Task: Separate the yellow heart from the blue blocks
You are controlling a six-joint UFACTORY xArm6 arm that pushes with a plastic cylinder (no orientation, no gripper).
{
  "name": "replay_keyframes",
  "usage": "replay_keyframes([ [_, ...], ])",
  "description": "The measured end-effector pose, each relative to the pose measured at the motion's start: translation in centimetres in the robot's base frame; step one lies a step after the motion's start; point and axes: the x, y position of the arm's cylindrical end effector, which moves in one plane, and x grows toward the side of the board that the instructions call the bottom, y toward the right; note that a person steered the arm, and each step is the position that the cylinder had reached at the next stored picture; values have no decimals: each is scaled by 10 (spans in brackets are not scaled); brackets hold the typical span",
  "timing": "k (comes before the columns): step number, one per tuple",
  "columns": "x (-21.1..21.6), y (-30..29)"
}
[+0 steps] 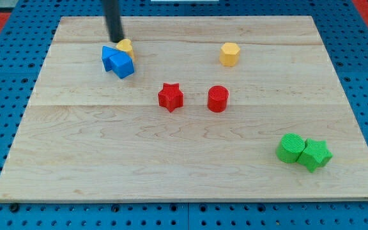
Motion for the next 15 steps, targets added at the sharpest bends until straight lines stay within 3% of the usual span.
replay_keyframes([
  [3,26,-1],
  [6,27,107],
  [8,27,81],
  [11,78,67],
  [14,74,138],
  [15,74,138],
])
